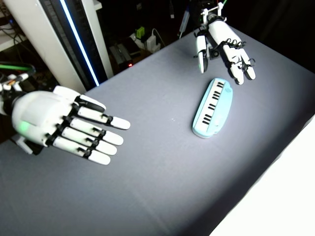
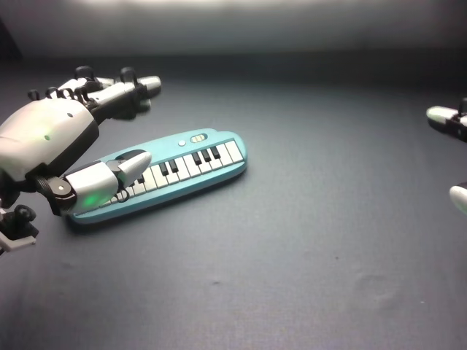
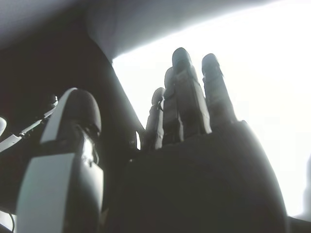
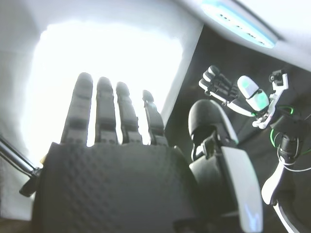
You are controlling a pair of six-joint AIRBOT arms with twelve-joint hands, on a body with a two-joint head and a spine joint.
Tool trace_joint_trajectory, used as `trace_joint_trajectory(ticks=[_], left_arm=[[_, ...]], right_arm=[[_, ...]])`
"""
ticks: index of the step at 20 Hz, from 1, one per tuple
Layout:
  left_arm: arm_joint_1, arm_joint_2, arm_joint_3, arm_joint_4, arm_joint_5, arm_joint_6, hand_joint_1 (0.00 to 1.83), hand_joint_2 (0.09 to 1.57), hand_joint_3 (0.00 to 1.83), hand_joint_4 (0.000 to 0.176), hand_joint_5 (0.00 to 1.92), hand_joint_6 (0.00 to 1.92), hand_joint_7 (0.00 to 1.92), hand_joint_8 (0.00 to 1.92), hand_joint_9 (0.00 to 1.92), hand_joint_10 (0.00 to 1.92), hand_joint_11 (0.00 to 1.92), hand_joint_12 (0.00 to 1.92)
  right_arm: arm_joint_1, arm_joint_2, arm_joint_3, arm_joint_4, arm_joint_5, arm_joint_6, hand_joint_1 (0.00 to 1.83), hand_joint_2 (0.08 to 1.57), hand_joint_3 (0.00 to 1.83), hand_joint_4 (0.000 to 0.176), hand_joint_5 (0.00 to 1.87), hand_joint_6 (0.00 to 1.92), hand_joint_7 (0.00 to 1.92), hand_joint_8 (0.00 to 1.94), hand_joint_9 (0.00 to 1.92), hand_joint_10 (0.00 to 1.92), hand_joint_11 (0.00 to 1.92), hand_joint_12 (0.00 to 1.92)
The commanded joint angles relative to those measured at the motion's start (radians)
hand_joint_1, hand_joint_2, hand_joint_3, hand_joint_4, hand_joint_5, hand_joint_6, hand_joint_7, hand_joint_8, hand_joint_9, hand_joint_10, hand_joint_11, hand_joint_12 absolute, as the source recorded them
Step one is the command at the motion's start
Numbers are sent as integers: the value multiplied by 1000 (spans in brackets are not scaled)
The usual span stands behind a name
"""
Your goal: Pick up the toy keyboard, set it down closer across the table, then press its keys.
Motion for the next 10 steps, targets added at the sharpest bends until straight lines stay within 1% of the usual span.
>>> trace_joint_trajectory(ticks=[1,2,3,6,7,8,9,10], left_arm=[[-7,4,3,5,-127,-5,566,1392,2,0,318,1,552,5,566,88,20,1442],[-7,4,3,5,-127,-5,582,1391,0,0,329,3,572,8,597,83,53,1450],[-7,4,3,5,-127,-5,586,1390,0,0,331,3,575,7,601,79,58,1452],[-7,4,3,5,-120,-6,581,1396,0,0,311,0,528,0,562,43,5,1460],[-8,2,6,6,-108,-6,596,1384,0,0,294,0,500,0,531,27,0,1442],[-9,-2,11,8,-86,-5,604,1357,0,0,241,0,322,0,292,6,0,1262],[-17,-9,24,12,-35,1,594,1336,0,0,190,0,204,0,165,0,0,1092],[-26,-12,31,12,9,23,654,1229,0,0,86,0,40,0,32,0,0,697]], right_arm=[[8,8,5,-16,127,3,425,1406,3,0,342,9,538,14,455,288,10,1594],[8,8,5,-16,127,3,422,1405,1,0,348,3,558,5,477,240,1,1583],[8,8,5,-16,127,3,425,1407,1,0,350,1,563,4,493,232,12,1591],[8,10,5,-15,127,4,437,1401,0,0,358,4,603,14,555,242,68,1608],[8,10,5,-15,127,4,445,1400,0,0,348,1,565,3,512,221,27,1598],[8,10,5,-14,127,4,453,1401,0,0,321,1,435,0,436,181,5,1560],[6,10,5,-10,126,4,479,1398,0,0,301,0,361,0,389,151,0,1521],[4,10,5,-8,125,4,507,1389,0,0,275,0,282,0,316,110,0,1430]])
